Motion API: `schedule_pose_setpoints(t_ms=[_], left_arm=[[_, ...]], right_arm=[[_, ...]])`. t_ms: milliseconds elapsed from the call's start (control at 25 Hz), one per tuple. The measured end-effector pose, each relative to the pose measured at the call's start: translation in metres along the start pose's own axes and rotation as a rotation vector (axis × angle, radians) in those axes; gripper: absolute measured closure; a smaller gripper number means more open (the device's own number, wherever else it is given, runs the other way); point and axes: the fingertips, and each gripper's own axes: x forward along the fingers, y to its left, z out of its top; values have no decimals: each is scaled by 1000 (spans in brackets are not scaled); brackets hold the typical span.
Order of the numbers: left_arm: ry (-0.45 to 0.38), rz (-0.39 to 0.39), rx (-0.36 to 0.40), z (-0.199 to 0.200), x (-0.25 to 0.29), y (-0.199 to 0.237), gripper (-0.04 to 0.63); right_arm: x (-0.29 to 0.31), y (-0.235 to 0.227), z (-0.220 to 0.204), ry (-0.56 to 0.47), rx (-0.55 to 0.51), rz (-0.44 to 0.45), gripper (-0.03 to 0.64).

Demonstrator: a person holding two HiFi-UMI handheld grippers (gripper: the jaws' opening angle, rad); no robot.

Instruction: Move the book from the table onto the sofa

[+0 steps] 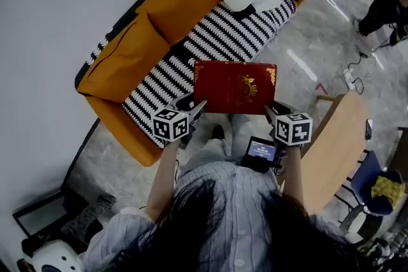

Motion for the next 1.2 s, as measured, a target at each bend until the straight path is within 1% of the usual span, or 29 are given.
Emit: schedule_pose_setpoints(t_ms=[80,200,280,520,800,960,1200], left_arm=[[-2,19,-15,3,4,13,397],[-6,48,-35,6,9,20,397],[-9,64,-47,15,18,28,397],[17,94,-104,54,74,73,397],[70,108,-125,85,144,126,397],[100,127,-154,88,174,156,397],[140,168,-198,76,210,211,397]], right_arm=[[15,-1,10,13,-16,17,488],[28,-4,20,26,-37,44,488],[39,-12,34,35,-51,59,488],[100,-47,99,89,-86,89,488],[174,-90,152,153,-107,120,488],[219,-108,169,190,-114,145,488],[290,-121,176,217,-127,194,488]])
